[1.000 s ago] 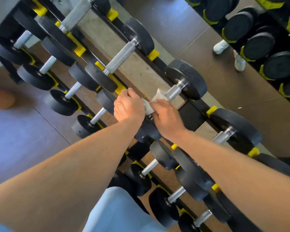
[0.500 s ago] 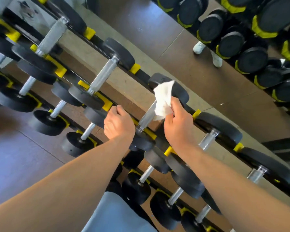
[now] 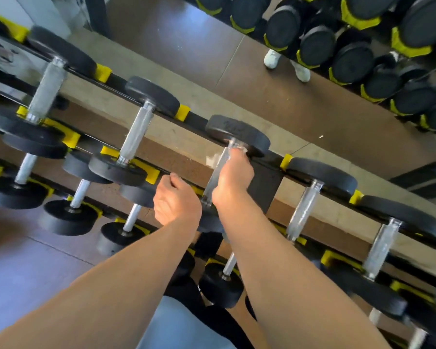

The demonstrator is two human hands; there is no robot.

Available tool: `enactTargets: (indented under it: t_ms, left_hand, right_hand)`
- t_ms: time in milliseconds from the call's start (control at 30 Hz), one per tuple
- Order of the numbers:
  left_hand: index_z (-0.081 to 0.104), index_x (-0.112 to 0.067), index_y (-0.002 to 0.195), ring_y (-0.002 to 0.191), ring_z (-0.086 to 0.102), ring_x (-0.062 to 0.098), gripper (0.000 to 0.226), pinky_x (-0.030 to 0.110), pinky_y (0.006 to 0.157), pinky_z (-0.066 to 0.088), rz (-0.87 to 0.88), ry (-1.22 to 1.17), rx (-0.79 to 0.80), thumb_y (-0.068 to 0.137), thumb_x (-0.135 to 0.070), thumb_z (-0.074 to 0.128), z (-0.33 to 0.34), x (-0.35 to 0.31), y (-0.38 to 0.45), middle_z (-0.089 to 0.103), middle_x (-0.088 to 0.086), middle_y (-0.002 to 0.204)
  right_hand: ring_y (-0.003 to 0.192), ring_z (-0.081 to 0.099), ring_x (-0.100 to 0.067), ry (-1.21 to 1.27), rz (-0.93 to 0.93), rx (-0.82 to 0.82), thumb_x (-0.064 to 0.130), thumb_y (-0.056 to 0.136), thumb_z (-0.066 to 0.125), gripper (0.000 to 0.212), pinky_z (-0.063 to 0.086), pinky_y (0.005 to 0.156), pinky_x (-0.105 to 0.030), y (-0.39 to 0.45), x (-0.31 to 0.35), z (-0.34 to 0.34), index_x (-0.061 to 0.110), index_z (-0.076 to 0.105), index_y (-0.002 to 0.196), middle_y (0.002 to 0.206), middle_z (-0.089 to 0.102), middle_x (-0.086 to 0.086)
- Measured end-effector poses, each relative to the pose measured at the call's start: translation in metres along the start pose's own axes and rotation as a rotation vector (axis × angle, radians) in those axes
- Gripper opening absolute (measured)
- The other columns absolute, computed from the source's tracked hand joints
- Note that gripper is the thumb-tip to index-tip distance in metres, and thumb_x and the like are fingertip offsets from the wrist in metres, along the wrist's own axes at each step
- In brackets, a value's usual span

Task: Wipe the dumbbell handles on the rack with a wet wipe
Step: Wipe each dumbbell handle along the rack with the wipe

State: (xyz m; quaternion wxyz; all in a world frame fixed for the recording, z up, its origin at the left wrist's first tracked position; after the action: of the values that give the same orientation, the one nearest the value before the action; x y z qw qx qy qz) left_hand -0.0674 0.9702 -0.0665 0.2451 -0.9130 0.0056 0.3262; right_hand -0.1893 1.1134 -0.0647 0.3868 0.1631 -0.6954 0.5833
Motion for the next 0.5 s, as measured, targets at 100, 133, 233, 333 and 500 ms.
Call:
enactTargets:
  t_ms: [100, 133, 233, 333, 500]
  left_hand:
    - [0.057, -0.018, 0.082, 0.069, 0.051, 0.020, 0.040, 0.039, 0.071, 0.042, 0.022, 0.032, 0.015, 0.104, -0.037, 0.030, 0.002, 0.000, 0.002, 0.056, 0.001, 0.075]
    - [0.058, -0.018, 0.081, 0.073, 0.054, 0.024, 0.040, 0.040, 0.072, 0.045, 0.030, 0.030, 0.015, 0.103, -0.037, 0.030, 0.002, -0.001, 0.003, 0.058, 0.002, 0.078]
    - [0.058, -0.017, 0.081, 0.075, 0.053, 0.026, 0.041, 0.040, 0.070, 0.041, 0.044, 0.041, 0.014, 0.103, -0.037, 0.030, 0.002, -0.001, 0.004, 0.060, 0.003, 0.080]
    - [0.056, -0.017, 0.081, 0.074, 0.049, 0.026, 0.040, 0.037, 0.068, 0.034, 0.062, 0.068, 0.018, 0.105, -0.036, 0.030, 0.002, -0.003, 0.003, 0.056, 0.001, 0.079]
    - [0.053, -0.018, 0.080, 0.075, 0.053, 0.026, 0.040, 0.038, 0.068, 0.036, 0.089, 0.088, 0.026, 0.105, -0.037, 0.028, 0.004, -0.002, 0.005, 0.058, 0.003, 0.081]
  right_hand:
    - [0.119, 0.057, -0.039, -0.091, -0.096, -0.011, 0.034, 0.103, 0.045, 0.044, 0.048, 0.093, -0.042, -0.007, -0.002, 0.005, 0.007, 0.055, 0.137, 0.133, 0.059, -0.019]
    - [0.116, 0.062, -0.033, -0.095, -0.111, -0.049, 0.036, 0.101, 0.053, 0.042, 0.049, 0.092, -0.038, -0.009, -0.002, -0.002, 0.010, 0.061, 0.134, 0.129, 0.065, -0.014]
    - [0.105, 0.068, -0.015, -0.043, -0.143, -0.155, 0.025, 0.085, 0.079, 0.029, 0.046, 0.082, -0.020, -0.001, 0.001, -0.012, 0.017, 0.075, 0.113, 0.108, 0.075, 0.001]
    - [0.088, 0.068, -0.012, -0.041, -0.113, -0.188, 0.023, 0.074, 0.088, 0.031, 0.043, 0.068, -0.012, 0.011, 0.007, -0.006, 0.016, 0.072, 0.100, 0.087, 0.069, 0.009]
    - [0.088, 0.067, -0.008, -0.160, -0.196, -0.220, 0.033, 0.073, 0.088, 0.028, 0.053, 0.079, -0.022, 0.016, 0.013, -0.009, 0.023, 0.068, 0.089, 0.088, 0.069, 0.010]
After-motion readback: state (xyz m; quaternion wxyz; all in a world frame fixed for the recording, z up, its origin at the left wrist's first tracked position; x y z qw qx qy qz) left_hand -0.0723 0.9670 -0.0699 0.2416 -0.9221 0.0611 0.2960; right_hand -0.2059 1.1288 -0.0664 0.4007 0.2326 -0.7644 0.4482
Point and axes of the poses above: each hand's wrist, its own y-axis towards the middle knuckle, its own z-axis out of the palm, x = y × z, the point moved 9 cm from there along y, towards the middle knuckle
